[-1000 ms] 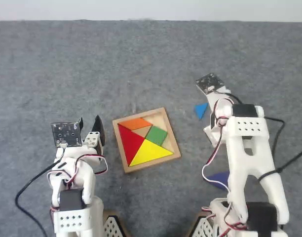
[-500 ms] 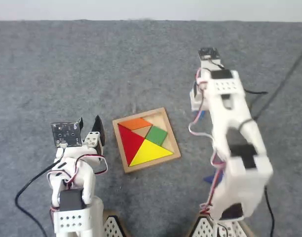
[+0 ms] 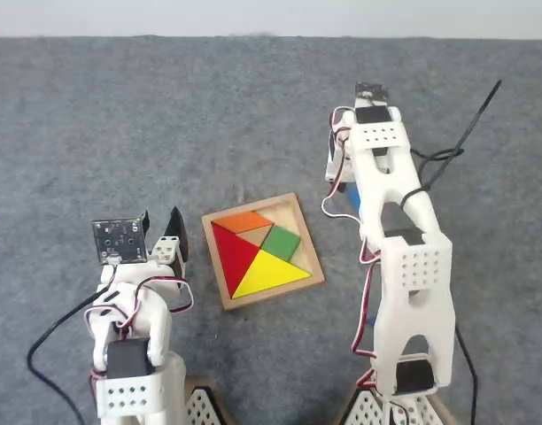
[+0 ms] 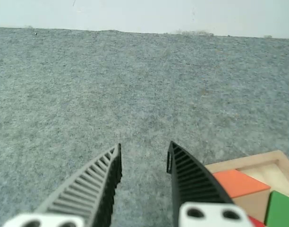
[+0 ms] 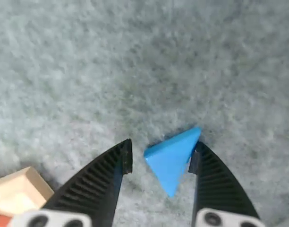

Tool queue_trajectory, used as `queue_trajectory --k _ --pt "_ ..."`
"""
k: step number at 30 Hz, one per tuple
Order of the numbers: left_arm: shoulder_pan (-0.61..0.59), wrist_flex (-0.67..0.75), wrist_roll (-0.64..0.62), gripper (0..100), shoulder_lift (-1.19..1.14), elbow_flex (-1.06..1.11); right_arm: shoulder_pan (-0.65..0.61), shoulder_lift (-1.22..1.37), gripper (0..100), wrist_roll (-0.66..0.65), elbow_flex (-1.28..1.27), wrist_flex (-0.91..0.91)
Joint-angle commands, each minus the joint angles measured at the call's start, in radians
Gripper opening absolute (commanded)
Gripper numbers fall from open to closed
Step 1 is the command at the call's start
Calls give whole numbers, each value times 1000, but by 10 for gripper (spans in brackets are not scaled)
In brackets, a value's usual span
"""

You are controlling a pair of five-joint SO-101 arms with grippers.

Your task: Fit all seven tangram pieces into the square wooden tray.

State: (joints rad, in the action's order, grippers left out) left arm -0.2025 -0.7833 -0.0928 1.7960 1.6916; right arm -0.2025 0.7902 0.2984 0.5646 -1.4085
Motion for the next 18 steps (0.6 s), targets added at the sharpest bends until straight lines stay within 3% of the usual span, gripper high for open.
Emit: queue_trajectory --k 1,12,18 --pt "3 0 14 155 17 -8 4 -1 205 44 61 10" --pt "5 -5 14 155 17 -8 25 16 201 107 55 -5" --pt "5 -5 14 155 17 -8 30 16 91 104 55 -31"
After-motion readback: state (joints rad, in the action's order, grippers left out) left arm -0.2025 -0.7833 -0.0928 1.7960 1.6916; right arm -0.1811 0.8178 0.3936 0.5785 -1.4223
